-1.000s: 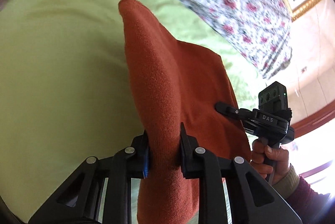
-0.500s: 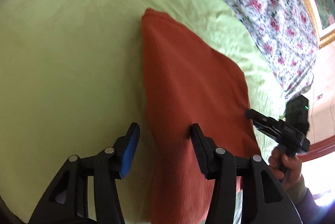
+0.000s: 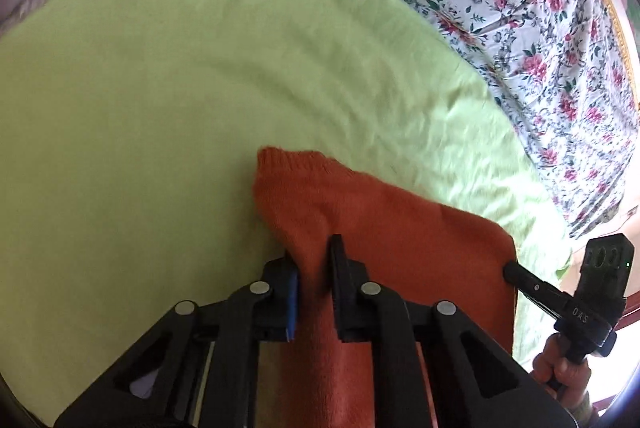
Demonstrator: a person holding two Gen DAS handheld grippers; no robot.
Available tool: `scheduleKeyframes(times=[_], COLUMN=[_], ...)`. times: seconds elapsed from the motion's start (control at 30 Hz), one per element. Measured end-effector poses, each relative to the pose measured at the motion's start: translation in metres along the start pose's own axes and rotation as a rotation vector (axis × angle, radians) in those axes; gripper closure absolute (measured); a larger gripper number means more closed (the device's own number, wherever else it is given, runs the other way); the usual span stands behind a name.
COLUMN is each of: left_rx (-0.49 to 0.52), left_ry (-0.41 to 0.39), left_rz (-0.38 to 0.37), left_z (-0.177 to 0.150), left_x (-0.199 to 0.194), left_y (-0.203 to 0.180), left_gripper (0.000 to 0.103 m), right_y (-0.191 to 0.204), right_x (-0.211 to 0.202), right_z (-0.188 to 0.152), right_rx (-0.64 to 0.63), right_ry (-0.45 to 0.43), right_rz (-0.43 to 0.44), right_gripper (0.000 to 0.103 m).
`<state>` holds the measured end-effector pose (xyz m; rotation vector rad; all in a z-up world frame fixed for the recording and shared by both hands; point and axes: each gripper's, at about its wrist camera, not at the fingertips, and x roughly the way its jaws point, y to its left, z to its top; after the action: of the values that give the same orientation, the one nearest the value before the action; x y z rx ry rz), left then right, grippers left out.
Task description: Fold small clothes
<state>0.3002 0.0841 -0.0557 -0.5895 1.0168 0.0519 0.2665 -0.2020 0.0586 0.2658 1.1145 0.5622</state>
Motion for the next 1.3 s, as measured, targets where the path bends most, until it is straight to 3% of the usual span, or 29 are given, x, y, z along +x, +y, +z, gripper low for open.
scheduleKeyframes(times=[0.1, 0.17, 0.23, 0.3, 0.43, 0.6, 0.7, 0.77, 0.87, 0.93, 1.03, 1.1, 1.13, 1.27, 1.3], left_rx=[0.008, 0.034, 0.063, 0.065, 0.043, 0.063, 0.063, 0.042, 0.021, 0.021, 0.048, 0.072, 0.086, 0.111, 0.114], left_ry=[0.022, 0.016, 0.002, -0.017, -0.025, 0.014, 0.073, 0.118, 0.161, 0.181, 0.207, 0.208, 0.208, 0.207, 0.211], left_rz=[0.032, 0.064, 0.124, 0.150, 0.110, 0.057, 0.035, 0.015, -0.009, -0.030, -0.022, -0.001, 0.013, 0.023, 0.024], left_z=[-0.001, -0.001, 0.001, 0.001, -0.013, -0.067, -0.108, -0.131, -0.158, -0.169, -0.182, -0.186, -0.187, -0.188, -0.189], left_x=[0.011, 0.011, 0.004, -0.011, -0.043, -0.080, -0.096, -0.101, -0.108, -0.109, -0.106, -0.103, -0.100, -0.095, -0.093], left_y=[0.009, 0.007, 0.001, 0.000, 0.004, 0.004, 0.010, 0.015, 0.018, 0.016, 0.010, 0.009, 0.005, 0.001, 0.002], left_gripper=[0.091, 0.084, 0.074, 0.076, 0.075, 0.061, 0.059, 0.059, 0.057, 0.051, 0.051, 0.052, 0.053, 0.058, 0.058], right_y=[-0.016, -0.027, -0.031, -0.031, -0.024, -0.009, -0.003, 0.000, 0.006, 0.008, 0.005, 0.004, 0.004, 0.006, 0.004], right_x=[0.021, 0.033, 0.027, 0.015, -0.024, -0.067, -0.087, -0.092, -0.096, -0.093, -0.087, -0.082, -0.078, -0.092, -0.093], right_z=[-0.006, -0.011, -0.010, -0.010, -0.021, -0.061, -0.098, -0.115, -0.141, -0.148, -0.153, -0.154, -0.154, -0.151, -0.152], right_rx=[0.008, 0.032, 0.056, 0.073, 0.080, 0.064, 0.063, 0.069, 0.079, 0.089, 0.108, 0.110, 0.104, 0.099, 0.083], right_ry=[0.063, 0.085, 0.073, 0.063, 0.023, 0.036, 0.061, 0.075, 0.094, 0.102, 0.104, 0.117, 0.127, 0.069, 0.066], right_rz=[-0.080, -0.076, -0.078, -0.086, -0.086, -0.048, -0.018, -0.013, -0.004, -0.004, -0.030, -0.031, -0.038, -0.029, -0.071], right_gripper=[0.094, 0.093, 0.084, 0.080, 0.079, 0.079, 0.076, 0.065, 0.064, 0.064, 0.064, 0.071, 0.097, 0.099, 0.099])
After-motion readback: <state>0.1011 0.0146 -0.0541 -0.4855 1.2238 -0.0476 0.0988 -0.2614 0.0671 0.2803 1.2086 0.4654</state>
